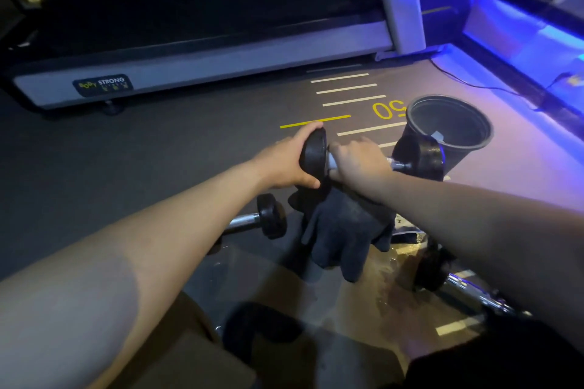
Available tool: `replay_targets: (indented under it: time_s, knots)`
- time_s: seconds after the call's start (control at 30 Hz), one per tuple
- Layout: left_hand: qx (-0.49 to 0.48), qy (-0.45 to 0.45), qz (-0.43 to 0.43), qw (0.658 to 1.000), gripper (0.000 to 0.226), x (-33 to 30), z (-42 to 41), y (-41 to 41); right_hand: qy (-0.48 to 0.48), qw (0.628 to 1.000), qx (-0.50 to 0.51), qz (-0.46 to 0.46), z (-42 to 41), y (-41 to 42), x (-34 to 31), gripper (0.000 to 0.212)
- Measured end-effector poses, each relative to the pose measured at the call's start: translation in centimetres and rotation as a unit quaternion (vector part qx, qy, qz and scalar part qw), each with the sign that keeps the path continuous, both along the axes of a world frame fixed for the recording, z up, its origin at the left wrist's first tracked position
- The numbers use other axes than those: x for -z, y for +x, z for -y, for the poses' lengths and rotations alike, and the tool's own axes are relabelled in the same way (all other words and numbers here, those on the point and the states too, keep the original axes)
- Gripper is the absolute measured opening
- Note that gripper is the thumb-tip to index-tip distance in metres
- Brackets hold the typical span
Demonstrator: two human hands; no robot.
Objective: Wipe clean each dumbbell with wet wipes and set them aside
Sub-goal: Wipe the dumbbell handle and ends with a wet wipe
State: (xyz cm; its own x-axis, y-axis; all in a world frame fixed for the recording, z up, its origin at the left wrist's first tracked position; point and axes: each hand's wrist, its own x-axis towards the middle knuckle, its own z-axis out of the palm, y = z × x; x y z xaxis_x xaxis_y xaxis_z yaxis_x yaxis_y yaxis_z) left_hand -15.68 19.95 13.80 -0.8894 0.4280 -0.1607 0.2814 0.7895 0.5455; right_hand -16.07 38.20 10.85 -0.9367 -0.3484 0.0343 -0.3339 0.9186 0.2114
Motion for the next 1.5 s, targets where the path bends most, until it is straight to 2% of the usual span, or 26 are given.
replay_targets:
  time_s: [0.1, 0.23, 0.33, 0.63, 0.93, 1.07, 1.2, 1.43, 1.5]
  knots:
    - [0.003, 0.003, 0.004, 1.000, 0.114, 0.0, -0.1, 0.0, -0.039, 0.997, 0.019, 0.059, -0.1, -0.4, -0.4, 0.030]
    - [0.005, 0.001, 0.000, 1.000, 0.113, 0.0, 0.1, 0.0, -0.123, 0.974, 0.062, 0.180, 0.0, -1.8, -1.3, 0.022]
    - [0.009, -0.003, -0.001, 1.000, 0.113, 0.1, 0.3, 0.1, -0.137, 0.963, 0.072, 0.220, 0.3, -2.1, -1.8, 0.020]
    - [0.009, 0.000, -0.005, 1.000, 0.112, -0.3, 0.2, 0.0, -0.018, 0.993, 0.023, 0.112, -1.0, -1.7, -1.6, 0.028]
    - [0.008, -0.008, -0.006, 1.000, 0.111, -0.7, 0.2, 0.2, 0.046, 0.989, 0.067, 0.120, -3.3, -0.9, -2.3, 0.030]
    - [0.010, -0.005, -0.004, 1.000, 0.110, -0.8, 0.1, 0.0, 0.151, 0.982, 0.067, 0.091, -4.6, -0.1, -2.9, 0.027]
    - [0.009, 0.000, -0.001, 1.000, 0.110, -0.8, 0.1, -0.2, 0.238, 0.966, 0.079, 0.070, -6.2, 0.3, -2.9, 0.040]
    - [0.008, 0.000, 0.002, 1.000, 0.111, -0.7, 0.2, -0.2, 0.212, 0.972, 0.080, 0.059, -6.9, -0.1, -2.4, 0.057]
    - [0.006, 0.000, 0.002, 1.000, 0.111, -0.7, 0.3, -0.1, 0.203, 0.975, 0.077, 0.046, -6.8, -0.2, -2.1, 0.054]
